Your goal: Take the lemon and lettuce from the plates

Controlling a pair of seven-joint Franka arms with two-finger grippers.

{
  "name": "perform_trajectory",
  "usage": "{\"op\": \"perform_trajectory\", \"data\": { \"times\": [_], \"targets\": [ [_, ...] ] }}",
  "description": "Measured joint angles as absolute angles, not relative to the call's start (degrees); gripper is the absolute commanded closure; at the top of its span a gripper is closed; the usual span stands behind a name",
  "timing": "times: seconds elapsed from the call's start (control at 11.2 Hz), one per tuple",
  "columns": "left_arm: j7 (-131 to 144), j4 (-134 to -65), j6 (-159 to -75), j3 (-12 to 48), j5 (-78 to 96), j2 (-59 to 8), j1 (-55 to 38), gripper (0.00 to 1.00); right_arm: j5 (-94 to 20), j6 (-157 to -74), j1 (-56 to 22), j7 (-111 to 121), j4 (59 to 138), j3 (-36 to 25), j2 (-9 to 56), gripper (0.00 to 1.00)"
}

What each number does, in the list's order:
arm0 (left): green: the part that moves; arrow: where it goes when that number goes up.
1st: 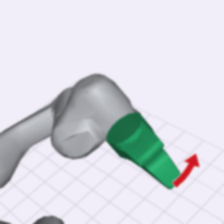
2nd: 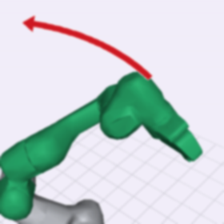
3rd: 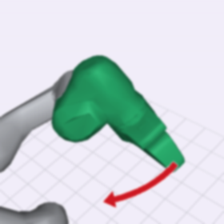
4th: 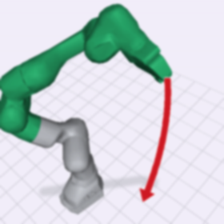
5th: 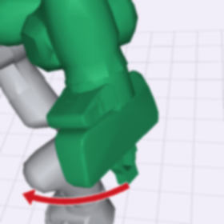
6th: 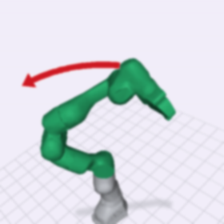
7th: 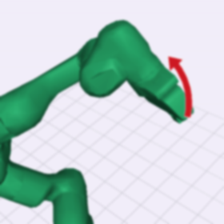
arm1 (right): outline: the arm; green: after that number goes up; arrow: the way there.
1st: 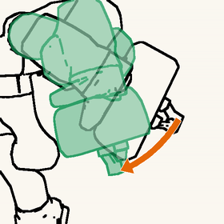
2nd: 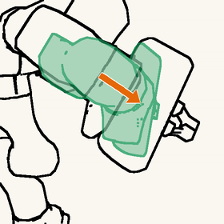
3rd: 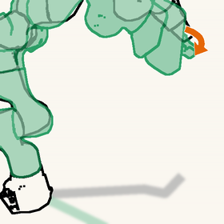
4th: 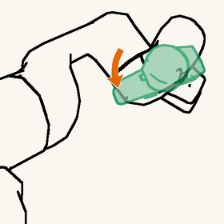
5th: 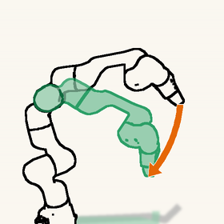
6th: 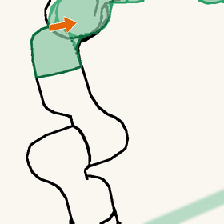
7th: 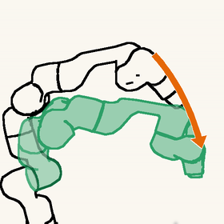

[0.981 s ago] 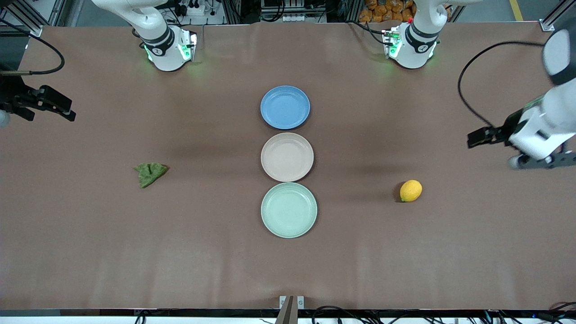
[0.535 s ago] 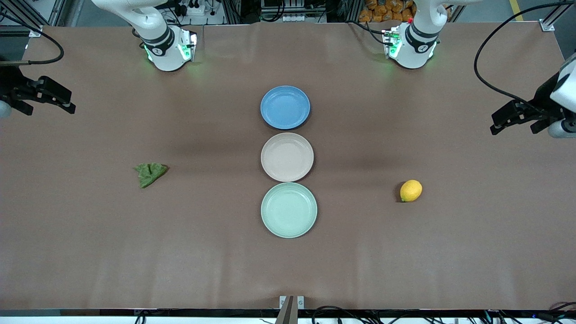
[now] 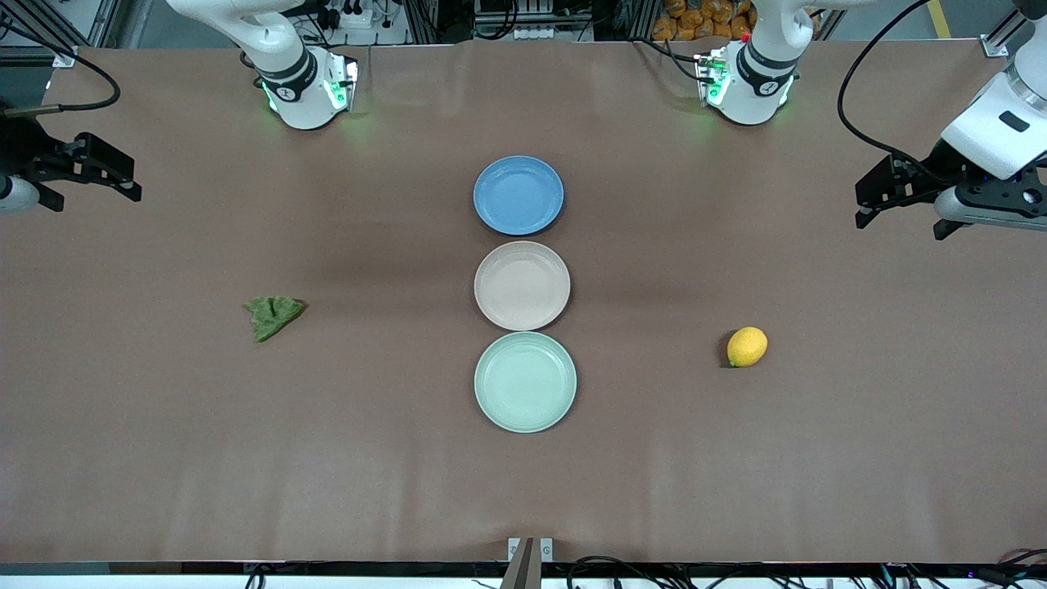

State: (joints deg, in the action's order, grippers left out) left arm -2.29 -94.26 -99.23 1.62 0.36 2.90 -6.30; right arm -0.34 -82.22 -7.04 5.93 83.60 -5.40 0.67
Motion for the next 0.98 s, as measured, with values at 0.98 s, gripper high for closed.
{"op": "perform_trajectory", "data": {
  "times": [0.98],
  "targets": [
    [-2.3,-93.6,-94.6,1.3,0.1,3.7,-6.2,0.00,-1.0,-83.1,-7.7,6.3,84.7,-5.3,1.0,0.00]
  ]
}}
